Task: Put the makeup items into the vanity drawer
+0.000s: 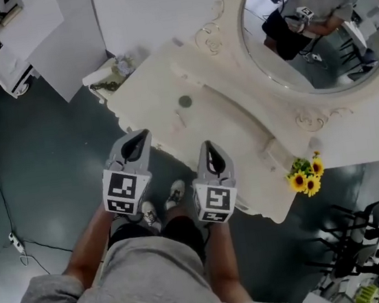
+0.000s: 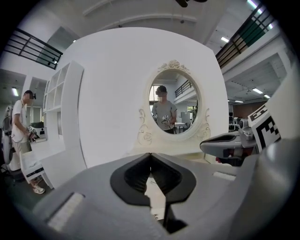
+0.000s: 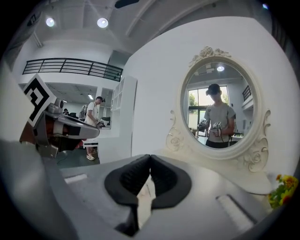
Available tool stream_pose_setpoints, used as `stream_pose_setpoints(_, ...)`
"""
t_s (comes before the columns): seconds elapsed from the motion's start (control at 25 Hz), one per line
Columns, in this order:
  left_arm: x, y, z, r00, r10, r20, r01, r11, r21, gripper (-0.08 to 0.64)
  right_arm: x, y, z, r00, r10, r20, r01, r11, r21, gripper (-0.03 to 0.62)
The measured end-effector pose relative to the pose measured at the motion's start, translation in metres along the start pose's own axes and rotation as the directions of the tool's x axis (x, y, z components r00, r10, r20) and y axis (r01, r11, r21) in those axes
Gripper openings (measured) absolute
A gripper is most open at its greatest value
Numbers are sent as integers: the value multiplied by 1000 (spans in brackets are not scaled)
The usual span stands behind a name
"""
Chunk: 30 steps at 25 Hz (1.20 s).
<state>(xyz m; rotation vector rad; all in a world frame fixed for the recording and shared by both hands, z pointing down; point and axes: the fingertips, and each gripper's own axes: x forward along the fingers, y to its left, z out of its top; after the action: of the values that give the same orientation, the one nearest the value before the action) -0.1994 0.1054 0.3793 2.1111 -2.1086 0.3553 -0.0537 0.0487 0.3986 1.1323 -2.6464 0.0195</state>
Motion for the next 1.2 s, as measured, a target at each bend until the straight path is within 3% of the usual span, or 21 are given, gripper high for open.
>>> stream_pose_setpoints(0.4, 65, 2, -51, 993, 15, -115, -22, 998, -61, 11, 73, -4, -58, 985, 128, -118, -125, 992, 33, 3)
stream_pose_setpoints(0.72, 85, 5, -110, 966, 49, -253, -79, 991, -110, 11, 114, 4, -116, 942, 235, -240, -229, 972, 56, 3)
stream_pose_setpoints(0.92, 95, 9, -130, 956, 59, -286, -100, 986, -133, 11, 133, 6, -141, 914, 297, -278, -275, 954, 116, 6)
stream_pose_setpoints(1.0, 97, 10, -134, 953, 61, -297, -107, 984, -142, 11, 138, 10, -148, 894, 345, -287, -314, 938, 150, 151)
stream_pose_setpoints(1.2, 102, 9, -142, 949, 64, -310, -116, 981, -153, 11, 152, 16, -159, 869, 382, -315, -358, 924, 134, 187)
